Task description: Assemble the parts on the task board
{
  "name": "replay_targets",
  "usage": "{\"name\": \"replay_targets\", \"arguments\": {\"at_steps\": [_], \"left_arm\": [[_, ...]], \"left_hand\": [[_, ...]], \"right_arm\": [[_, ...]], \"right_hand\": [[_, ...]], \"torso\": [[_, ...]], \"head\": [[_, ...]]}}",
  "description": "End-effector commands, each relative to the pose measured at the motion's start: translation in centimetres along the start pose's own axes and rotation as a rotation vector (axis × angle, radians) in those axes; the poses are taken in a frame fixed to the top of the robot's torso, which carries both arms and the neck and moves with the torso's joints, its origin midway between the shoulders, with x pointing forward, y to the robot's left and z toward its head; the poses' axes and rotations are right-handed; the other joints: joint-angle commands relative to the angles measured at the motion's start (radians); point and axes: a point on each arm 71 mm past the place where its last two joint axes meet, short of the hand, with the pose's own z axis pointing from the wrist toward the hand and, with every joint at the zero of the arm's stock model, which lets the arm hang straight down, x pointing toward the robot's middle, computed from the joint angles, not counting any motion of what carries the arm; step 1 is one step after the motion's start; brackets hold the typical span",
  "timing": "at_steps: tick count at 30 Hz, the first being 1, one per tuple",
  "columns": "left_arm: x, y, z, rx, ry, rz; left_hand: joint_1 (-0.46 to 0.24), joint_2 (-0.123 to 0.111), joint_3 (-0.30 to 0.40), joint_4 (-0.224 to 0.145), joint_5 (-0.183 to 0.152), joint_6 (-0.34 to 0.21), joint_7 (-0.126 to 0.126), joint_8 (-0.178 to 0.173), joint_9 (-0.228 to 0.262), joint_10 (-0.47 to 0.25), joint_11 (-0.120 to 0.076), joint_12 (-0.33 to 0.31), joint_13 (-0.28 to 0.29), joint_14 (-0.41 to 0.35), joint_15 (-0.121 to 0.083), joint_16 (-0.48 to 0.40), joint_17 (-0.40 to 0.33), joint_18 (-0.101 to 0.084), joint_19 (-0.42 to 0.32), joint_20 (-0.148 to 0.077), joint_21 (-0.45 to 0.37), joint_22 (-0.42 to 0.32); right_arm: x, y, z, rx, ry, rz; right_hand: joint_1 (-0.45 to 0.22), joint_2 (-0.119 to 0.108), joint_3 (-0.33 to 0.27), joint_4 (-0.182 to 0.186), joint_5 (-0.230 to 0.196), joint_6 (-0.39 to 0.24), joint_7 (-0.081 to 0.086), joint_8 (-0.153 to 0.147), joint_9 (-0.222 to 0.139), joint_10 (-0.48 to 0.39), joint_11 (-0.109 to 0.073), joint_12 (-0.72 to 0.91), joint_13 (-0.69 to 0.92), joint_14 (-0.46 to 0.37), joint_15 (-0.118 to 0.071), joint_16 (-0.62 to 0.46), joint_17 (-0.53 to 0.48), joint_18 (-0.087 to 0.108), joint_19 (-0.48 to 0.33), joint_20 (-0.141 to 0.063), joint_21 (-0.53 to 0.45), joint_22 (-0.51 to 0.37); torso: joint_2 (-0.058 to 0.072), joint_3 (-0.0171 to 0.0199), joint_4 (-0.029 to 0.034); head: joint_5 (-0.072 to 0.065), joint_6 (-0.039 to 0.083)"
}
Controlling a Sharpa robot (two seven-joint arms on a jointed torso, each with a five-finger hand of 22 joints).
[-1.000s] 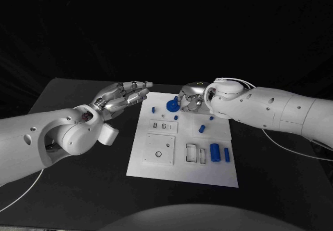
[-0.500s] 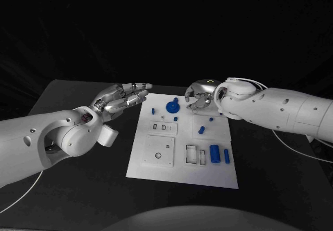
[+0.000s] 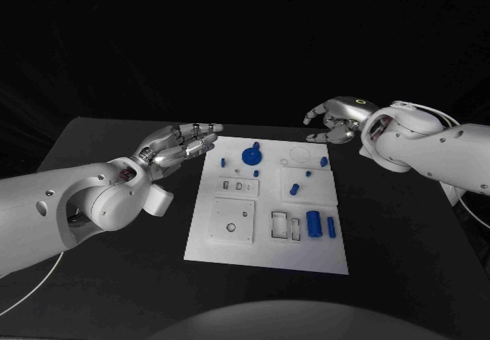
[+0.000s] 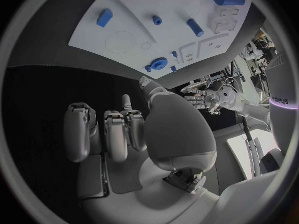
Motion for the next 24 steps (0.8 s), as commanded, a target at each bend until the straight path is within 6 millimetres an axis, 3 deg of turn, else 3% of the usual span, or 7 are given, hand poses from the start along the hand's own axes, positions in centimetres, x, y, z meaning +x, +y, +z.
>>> {"name": "replay_targets", "arguments": {"at_steps": [1,4,8,10,16,19,24], "left_arm": [[0.4,0.2,0.2,0.002,0.032,-0.01],[0.5,0.6,0.2,-0.003,0.037,-0.016],[0.7,1.1,0.1,-0.011,0.043,-0.025],[0.7,1.3,0.0,-0.015,0.044,-0.029],[0.6,1.8,-0.2,-0.021,0.041,-0.035],[0.5,1.9,-0.3,-0.023,0.04,-0.036],[0.6,2.1,-0.3,-0.025,0.044,-0.039]], "left_hand": [[0.013,-0.001,0.007,-0.001,0.007,0.0,0.005,0.007,0.0,0.001,0.005,0.005,0.002,0.001,0.009,0.007,0.001,0.013,0.006,-0.001,0.005,-0.001],[0.015,-0.001,0.009,-0.002,0.007,0.0,0.005,0.007,0.0,0.002,0.006,0.007,0.002,0.002,0.01,0.009,0.001,0.013,0.006,-0.001,0.006,-0.001],[0.019,0.003,0.013,-0.002,0.008,0.001,0.007,0.009,0.0,0.004,0.008,0.011,0.002,0.003,0.013,0.012,0.002,0.012,0.005,-0.001,0.005,-0.001],[0.021,0.004,0.014,-0.002,0.009,0.001,0.007,0.01,0.0,0.004,0.009,0.012,0.002,0.003,0.013,0.012,0.002,0.011,0.005,-0.001,0.005,-0.001],[0.022,0.005,0.015,-0.002,0.009,0.001,0.008,0.01,0.0,0.005,0.009,0.012,0.002,0.003,0.013,0.011,0.001,0.011,0.006,-0.001,0.006,-0.001],[0.022,0.005,0.015,-0.003,0.009,0.001,0.008,0.01,0.0,0.005,0.009,0.012,0.002,0.003,0.013,0.011,0.001,0.011,0.007,-0.001,0.006,-0.001],[0.023,0.005,0.016,-0.003,0.01,0.001,0.008,0.01,0.0,0.005,0.009,0.012,0.002,0.003,0.013,0.011,0.001,0.011,0.007,-0.001,0.006,-0.001]], "right_arm": [[0.1,-0.7,-1.1,-0.023,-0.075,0.079],[1.0,-2.0,-2.3,-0.016,-0.112,0.167],[2.9,-3.9,-3.8,-0.006,-0.178,0.293],[3.9,-4.7,-4.3,0.009,-0.188,0.341],[6.0,-6.3,-5.0,0.053,-0.171,0.398],[6.8,-6.8,-5.2,0.071,-0.156,0.41],[8.0,-7.2,-5.3,0.082,-0.127,0.416]], "right_hand": [[0.013,-0.007,-0.002,0.009,-0.01,-0.036,-0.004,-0.025,-0.024,0.044,-0.008,-0.004,0.202,0.104,-0.01,0.003,0.263,0.02,-0.007,-0.001,-0.007,0.193],[0.022,-0.008,-0.002,0.013,0.009,-0.056,-0.006,-0.03,-0.039,0.053,-0.009,0.007,0.21,0.104,-0.011,0.003,0.263,0.02,-0.006,-0.002,-0.008,0.194],[0.035,-0.013,0.004,0.032,0.136,-0.039,0.003,-0.011,-0.039,0.106,-0.005,0.074,0.263,0.104,-0.008,0.003,0.263,-0.005,0.069,-0.003,0.086,0.229],[0.041,-0.012,0.007,0.04,0.153,-0.039,0.004,-0.004,-0.031,0.106,-0.003,0.074,0.263,0.104,-0.008,0.003,0.263,-0.01,0.085,-0.002,0.107,0.236],[0.054,-0.015,0.003,0.056,0.161,-0.054,0.008,0.034,0.012,0.106,0.003,0.074,0.263,0.104,-0.003,0.003,0.263,-0.016,0.102,0.003,0.131,0.244],[0.059,-0.015,0.0,0.059,0.156,-0.076,0.008,0.053,0.029,0.106,0.004,0.074,0.263,0.104,-0.002,0.003,0.263,-0.016,0.102,0.005,0.133,0.244],[0.052,-0.015,-0.015,0.075,0.11,-0.12,0.011,0.084,0.056,0.106,0.007,0.074,0.263,0.104,0.001,0.003,0.263,-0.015,0.098,0.008,0.13,0.242]], "torso": [[-0.005,0.0047,-0.0052],[-0.011,0.0072,-0.0088],[-0.014,0.0114,-0.0138],[-0.016,0.0139,-0.0176],[-0.017,0.0179,-0.0226],[-0.017,0.0168,-0.0217],[-0.018,0.0162,-0.019]], "head": [[-0.003,-0.002],[-0.003,-0.006],[-0.004,-0.001],[-0.004,0.001],[-0.01,0.005],[-0.014,0.005],[-0.017,0.005]]}}
